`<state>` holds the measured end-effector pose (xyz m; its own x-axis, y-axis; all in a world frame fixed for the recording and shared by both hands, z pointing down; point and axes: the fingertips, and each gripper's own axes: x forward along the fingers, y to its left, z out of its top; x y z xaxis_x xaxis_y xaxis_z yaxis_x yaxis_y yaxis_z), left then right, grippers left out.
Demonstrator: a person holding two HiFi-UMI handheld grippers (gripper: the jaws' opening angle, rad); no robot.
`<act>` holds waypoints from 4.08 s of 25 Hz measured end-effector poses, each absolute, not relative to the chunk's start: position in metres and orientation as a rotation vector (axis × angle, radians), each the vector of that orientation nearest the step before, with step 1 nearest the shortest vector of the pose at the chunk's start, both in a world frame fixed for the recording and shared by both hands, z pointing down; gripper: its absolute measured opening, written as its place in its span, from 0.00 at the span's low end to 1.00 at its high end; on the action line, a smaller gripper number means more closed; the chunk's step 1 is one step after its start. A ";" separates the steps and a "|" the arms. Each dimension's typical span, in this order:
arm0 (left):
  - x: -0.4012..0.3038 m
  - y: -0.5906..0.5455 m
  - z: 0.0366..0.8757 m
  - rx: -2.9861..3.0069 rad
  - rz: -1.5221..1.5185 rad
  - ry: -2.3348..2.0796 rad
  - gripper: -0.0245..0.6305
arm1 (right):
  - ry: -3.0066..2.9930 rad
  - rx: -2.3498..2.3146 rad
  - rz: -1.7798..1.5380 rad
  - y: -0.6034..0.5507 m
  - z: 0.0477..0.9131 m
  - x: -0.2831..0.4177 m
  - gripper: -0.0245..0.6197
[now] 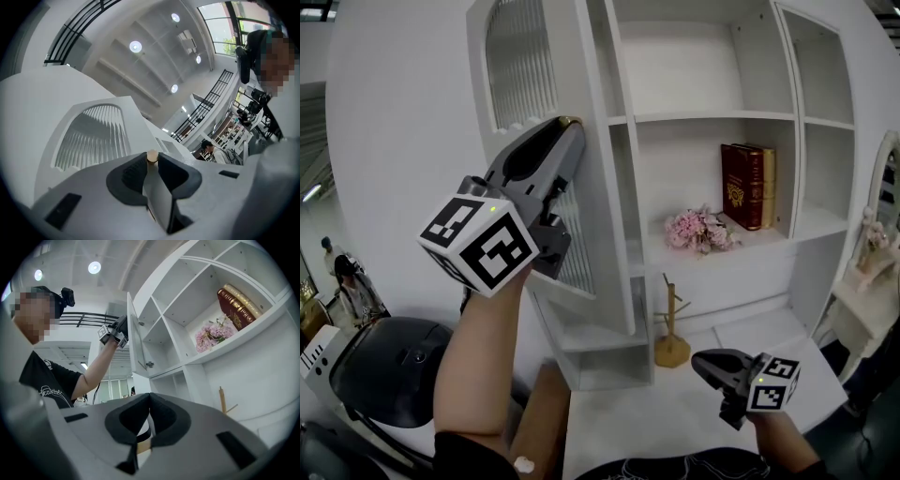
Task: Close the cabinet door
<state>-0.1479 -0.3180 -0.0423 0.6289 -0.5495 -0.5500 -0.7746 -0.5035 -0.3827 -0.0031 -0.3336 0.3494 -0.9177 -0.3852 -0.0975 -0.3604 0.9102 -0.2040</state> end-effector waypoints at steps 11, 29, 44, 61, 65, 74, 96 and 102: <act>-0.126 -0.358 -0.042 -2.145 0.410 1.119 0.15 | 2.914 -0.637 -0.325 -0.347 0.364 0.021 0.05; -0.111 -0.421 -0.041 -2.052 0.351 1.233 0.16 | 2.875 -0.705 -0.393 -0.360 0.377 0.061 0.05; -0.108 -0.469 -0.040 -1.927 0.249 1.361 0.16 | 2.893 -0.674 -0.448 -0.378 0.388 0.088 0.05; -0.112 -0.489 -0.040 -1.899 0.228 1.467 0.16 | 2.908 -0.653 -0.532 -0.392 0.405 0.130 0.05; -0.111 -0.491 -0.039 -1.931 0.199 1.493 0.16 | 2.913 -0.648 -0.535 -0.393 0.405 0.137 0.05; -0.112 -0.485 -0.031 -1.996 0.240 1.519 0.17 | 2.933 -0.641 -0.525 -0.382 0.409 0.144 0.05; -0.097 -0.335 0.222 -2.718 0.189 1.205 0.26 | 2.947 -0.625 -0.431 -0.298 0.374 0.066 0.05; -0.084 -0.264 0.306 -2.907 0.084 1.093 0.26 | 2.981 -0.562 -0.438 -0.260 0.380 0.020 0.05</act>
